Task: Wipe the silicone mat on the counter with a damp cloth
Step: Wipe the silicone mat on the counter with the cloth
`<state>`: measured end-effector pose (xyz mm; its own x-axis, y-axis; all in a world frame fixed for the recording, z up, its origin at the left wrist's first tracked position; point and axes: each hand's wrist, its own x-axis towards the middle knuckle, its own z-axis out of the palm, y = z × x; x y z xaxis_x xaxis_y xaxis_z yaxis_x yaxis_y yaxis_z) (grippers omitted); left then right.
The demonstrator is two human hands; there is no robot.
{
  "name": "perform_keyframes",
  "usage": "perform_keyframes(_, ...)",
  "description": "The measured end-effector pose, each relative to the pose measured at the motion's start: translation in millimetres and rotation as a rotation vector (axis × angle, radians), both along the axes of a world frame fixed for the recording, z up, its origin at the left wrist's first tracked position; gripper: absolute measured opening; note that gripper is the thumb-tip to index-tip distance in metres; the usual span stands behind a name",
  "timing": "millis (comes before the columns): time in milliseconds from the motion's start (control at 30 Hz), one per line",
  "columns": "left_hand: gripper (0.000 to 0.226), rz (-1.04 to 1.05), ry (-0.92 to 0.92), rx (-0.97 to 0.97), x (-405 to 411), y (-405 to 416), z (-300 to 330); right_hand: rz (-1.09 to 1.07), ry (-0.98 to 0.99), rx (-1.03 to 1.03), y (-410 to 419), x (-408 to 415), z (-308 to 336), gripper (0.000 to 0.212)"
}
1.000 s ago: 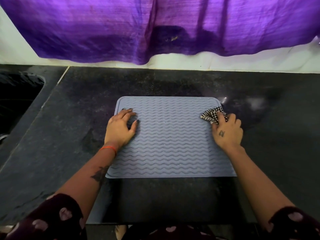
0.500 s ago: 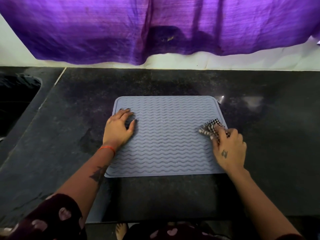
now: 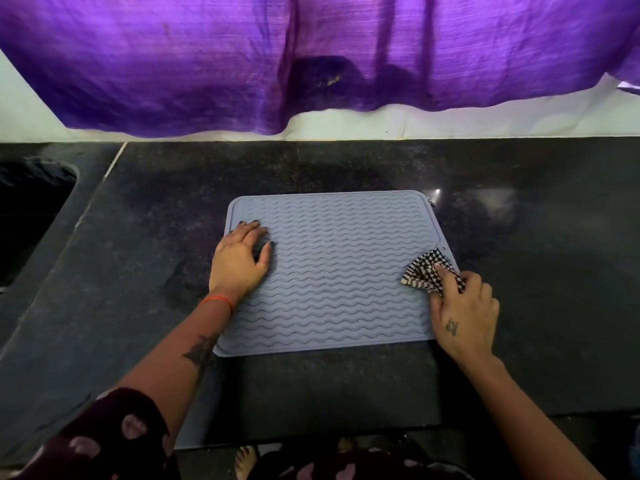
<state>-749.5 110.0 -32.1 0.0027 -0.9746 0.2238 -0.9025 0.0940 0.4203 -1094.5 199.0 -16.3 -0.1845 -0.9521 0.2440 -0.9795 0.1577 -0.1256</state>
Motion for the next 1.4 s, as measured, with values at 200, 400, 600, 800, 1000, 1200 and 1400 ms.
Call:
perform_keyframes(200, 0.053, -0.022, -0.001, 0.011, -1, 4, 5, 0.003, -0.062, -0.063, 12, 15, 4, 0.043)
perform_keyframes(400, 0.055, -0.043, 0.01, 0.034, 2, 4, 6, 0.045, -0.04, -0.088, 24, 35, -3, 0.041)
perform_keyframes(600, 0.056, -0.058, 0.062, 0.054, 5, 4, 6, 0.102, -0.053, -0.099, 41, 78, -5, 0.044)
perform_keyframes(800, 0.045, -0.086, 0.174, 0.052, 10, 5, 5, 0.124, -0.004, -0.033, 37, 76, -3, 0.042)
perform_keyframes(1000, 0.052, -0.087, 0.259, 0.065, 13, 11, 7, 0.175, -0.024, -0.028, 46, 108, -5, 0.044)
perform_keyframes(1200, 0.043, -0.084, 0.34, 0.042, 14, 11, 6, 0.28, -0.102, -0.013, 45, 131, 8, 0.045)
perform_keyframes(1400, 0.04, -0.09, 0.433, 0.021, 16, 15, 10, 0.461, -0.01, 0.031, 45, 171, -1, 0.042)
